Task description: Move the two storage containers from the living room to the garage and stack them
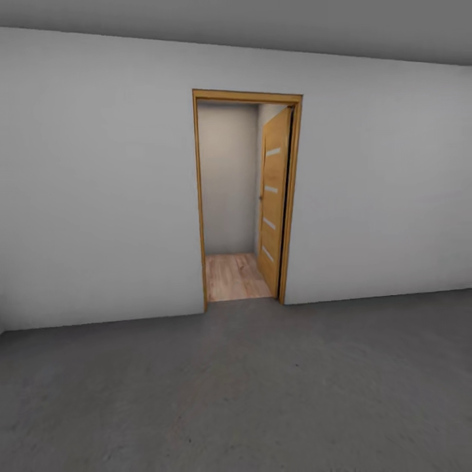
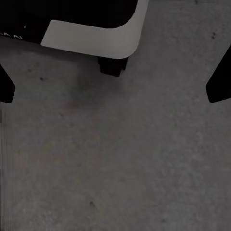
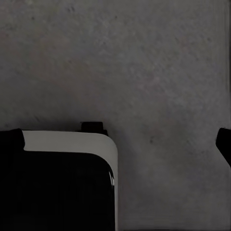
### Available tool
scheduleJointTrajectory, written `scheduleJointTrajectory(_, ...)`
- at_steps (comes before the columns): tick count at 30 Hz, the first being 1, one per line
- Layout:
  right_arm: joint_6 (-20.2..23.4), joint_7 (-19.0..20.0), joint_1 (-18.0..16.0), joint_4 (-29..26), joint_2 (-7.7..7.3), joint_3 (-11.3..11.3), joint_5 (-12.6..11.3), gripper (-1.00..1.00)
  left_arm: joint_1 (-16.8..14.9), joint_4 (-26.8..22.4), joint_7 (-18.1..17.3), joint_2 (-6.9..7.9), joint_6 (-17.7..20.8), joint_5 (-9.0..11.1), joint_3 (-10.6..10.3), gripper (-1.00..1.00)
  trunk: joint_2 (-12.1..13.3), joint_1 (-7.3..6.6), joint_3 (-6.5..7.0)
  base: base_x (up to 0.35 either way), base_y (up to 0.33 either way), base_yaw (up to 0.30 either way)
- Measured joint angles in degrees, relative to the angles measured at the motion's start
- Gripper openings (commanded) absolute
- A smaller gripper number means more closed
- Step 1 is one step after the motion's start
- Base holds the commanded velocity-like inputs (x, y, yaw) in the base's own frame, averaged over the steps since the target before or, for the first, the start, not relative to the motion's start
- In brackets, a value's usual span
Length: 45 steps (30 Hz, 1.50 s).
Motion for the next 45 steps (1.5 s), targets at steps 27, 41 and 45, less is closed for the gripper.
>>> scheduleJointTrajectory(27, 0.25, -0.01, -0.01, 0.00, -0.19, -0.01, 0.02, 1.00, 0.02, 0.67, 0.78, -2.11, 1.10, 0.31, -0.01, 1.00, 0.00, -0.03, 0.57, 0.145, -0.066, -0.110)
scheduleJointTrajectory(41, 0.63, -0.09, -0.01, 0.00, 0.06, 0.08, 0.00, 1.00, 0.02, 0.68, 0.91, -2.28, 1.02, 0.39, 0.00, 1.00, 0.00, -0.03, 0.57, 0.304, -0.142, 0.000)
scheduleJointTrajectory(45, 0.67, -0.10, -0.01, 0.00, 0.28, 0.07, 0.00, 1.00, 0.02, 0.68, 0.91, -2.26, 1.02, 0.39, 0.00, 1.00, 0.00, -0.03, 0.57, 0.304, -0.142, 0.006)
